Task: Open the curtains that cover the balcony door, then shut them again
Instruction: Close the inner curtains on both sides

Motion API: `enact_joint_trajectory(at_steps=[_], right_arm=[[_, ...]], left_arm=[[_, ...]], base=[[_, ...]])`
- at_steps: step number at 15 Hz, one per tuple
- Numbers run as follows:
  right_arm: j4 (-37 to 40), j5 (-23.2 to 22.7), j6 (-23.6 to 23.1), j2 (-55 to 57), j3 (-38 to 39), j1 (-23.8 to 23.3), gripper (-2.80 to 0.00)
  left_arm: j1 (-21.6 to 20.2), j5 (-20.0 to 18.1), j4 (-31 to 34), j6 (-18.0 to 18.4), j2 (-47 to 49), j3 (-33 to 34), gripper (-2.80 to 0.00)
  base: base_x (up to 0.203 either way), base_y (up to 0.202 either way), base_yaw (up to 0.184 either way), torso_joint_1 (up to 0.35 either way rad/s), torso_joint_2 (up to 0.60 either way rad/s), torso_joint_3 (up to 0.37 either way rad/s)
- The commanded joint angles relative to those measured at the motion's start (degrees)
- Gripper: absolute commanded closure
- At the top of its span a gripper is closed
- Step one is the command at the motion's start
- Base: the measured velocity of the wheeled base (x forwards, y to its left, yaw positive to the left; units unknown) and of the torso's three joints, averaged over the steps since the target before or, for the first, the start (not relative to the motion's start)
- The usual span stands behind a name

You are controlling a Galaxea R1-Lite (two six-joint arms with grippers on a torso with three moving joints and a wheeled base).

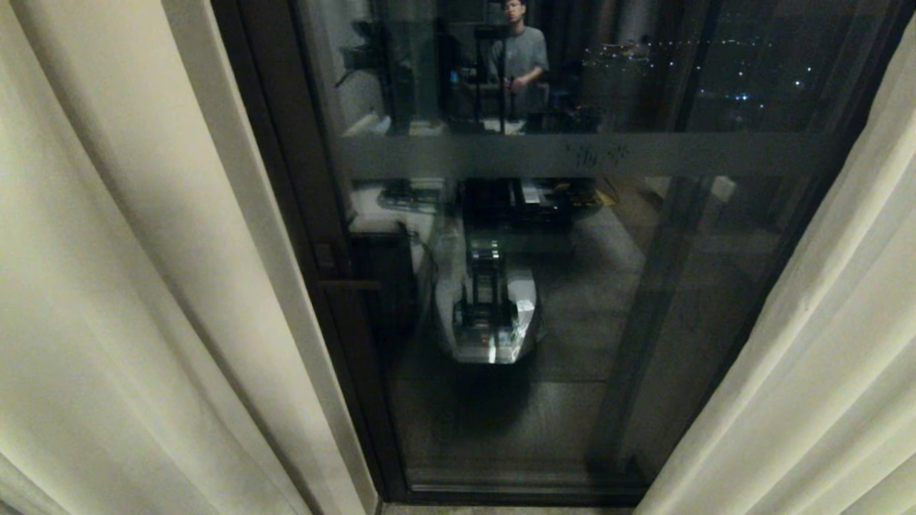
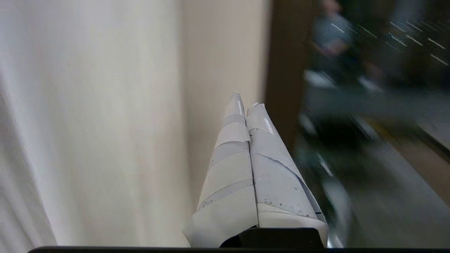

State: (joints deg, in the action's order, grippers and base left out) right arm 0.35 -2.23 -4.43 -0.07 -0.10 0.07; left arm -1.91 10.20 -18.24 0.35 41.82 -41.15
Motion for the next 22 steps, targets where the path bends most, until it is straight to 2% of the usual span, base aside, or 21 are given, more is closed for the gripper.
enact_joint_trajectory(at_steps=[1,2,3,5,10,13,15,19,22], right_arm=[[0.0,-0.1,0.0,0.1,0.0,0.0,0.0],[-0.1,-0.1,0.0,0.1,0.0,0.0,0.0],[-0.1,-0.1,-0.1,0.1,0.0,0.0,0.0],[0.0,-0.1,-0.1,0.1,0.0,0.0,0.0],[0.0,-0.1,-0.1,0.1,0.0,0.0,0.0],[0.0,-0.1,-0.1,0.1,0.0,0.0,0.0],[0.0,-0.1,-0.1,0.1,0.0,0.0,0.0],[0.0,-0.1,0.0,0.1,0.0,0.0,0.0],[0.0,-0.1,-0.1,0.1,0.0,0.0,0.0]], left_arm=[[-4.4,3.5,-5.3,0.1,12.6,-5.6,0.0],[-5.8,4.2,-6.1,-0.2,13.9,-6.4,0.0],[-6.5,4.4,-6.3,-0.3,14.7,-7.1,-2.8],[-8.0,4.4,-6.3,-1.7,16.0,-8.1,-2.8],[-8.7,4.5,-6.3,-2.6,18.5,-8.2,-2.8],[-9.2,4.4,-6.3,-4.5,21.6,-8.5,-2.8],[-9.8,4.3,-8.1,-4.8,24.8,-8.6,-2.8],[-11.7,4.3,-15.8,-4.5,33.1,-9.6,-2.8],[-13.1,4.3,-17.1,-4.4,38.6,-12.7,-2.8]], base=[[0.0,0.0,0.0,0.0,0.0,0.0],[0.0,0.0,0.0,0.0,0.0,0.0],[0.0,0.0,0.0,0.0,0.0,0.0],[0.0,0.0,0.0,0.0,0.0,0.0],[0.0,0.0,0.0,0.0,0.0,0.0],[0.0,0.0,0.0,0.0,0.0,0.0],[0.0,0.0,0.0,0.0,0.0,0.0],[0.0,0.0,0.0,0.0,0.0,0.0],[0.0,0.0,0.0,0.0,0.0,0.0]])
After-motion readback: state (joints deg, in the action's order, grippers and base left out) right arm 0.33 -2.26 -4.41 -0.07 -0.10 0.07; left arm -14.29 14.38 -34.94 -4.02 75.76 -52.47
